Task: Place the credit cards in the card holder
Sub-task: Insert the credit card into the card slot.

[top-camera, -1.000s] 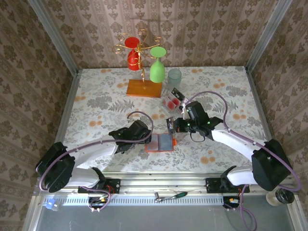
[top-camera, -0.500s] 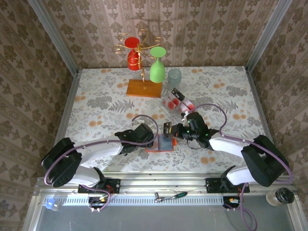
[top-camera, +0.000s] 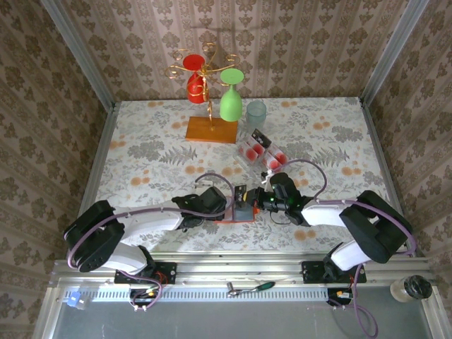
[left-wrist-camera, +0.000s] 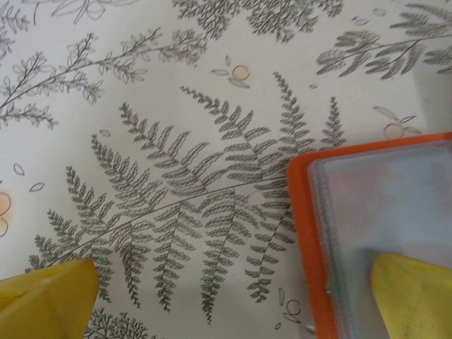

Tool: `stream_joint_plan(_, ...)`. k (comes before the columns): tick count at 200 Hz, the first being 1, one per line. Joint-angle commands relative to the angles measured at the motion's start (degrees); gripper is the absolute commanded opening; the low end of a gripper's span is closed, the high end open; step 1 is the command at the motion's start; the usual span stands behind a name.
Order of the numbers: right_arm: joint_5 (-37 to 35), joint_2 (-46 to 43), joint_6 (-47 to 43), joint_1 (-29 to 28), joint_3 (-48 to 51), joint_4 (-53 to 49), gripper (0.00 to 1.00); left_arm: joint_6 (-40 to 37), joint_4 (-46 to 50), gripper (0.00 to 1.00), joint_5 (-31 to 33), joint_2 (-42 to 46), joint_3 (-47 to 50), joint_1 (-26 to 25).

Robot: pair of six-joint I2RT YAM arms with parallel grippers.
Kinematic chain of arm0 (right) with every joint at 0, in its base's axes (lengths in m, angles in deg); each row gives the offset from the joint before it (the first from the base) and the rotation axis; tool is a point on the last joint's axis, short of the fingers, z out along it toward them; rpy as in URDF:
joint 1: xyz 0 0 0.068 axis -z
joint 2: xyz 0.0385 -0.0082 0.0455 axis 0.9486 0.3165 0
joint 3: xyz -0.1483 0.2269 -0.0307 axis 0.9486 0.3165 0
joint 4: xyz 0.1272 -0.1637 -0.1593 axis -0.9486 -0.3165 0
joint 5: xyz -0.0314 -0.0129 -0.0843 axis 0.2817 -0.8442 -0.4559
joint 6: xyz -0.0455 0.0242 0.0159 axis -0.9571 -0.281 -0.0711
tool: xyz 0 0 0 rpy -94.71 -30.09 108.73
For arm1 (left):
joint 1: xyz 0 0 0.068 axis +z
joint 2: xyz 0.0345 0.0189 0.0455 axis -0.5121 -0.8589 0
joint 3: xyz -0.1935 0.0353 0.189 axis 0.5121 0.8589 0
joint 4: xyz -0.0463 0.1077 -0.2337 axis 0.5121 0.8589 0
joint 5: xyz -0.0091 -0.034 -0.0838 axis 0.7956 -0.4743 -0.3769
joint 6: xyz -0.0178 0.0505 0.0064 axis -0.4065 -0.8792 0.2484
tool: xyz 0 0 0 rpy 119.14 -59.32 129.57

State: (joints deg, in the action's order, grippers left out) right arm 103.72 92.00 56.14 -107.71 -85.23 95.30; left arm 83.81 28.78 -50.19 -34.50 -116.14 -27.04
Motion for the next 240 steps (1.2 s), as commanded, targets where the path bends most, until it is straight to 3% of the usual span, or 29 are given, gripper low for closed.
stream_joint_plan(1, -1.5, 1.0, 1.1, -0.6, 1.0, 4.1, 0.00, 2.2, 2.1, 1.00, 1.8, -0.1, 1.3, -0.6)
stream_joint_plan(240, -2.8, 6.4, 2.7, -3.8, 3.2, 9.6, 0.00, 4.8, 1.5, 1.00, 2.1, 0.1, 3.9, -1.0)
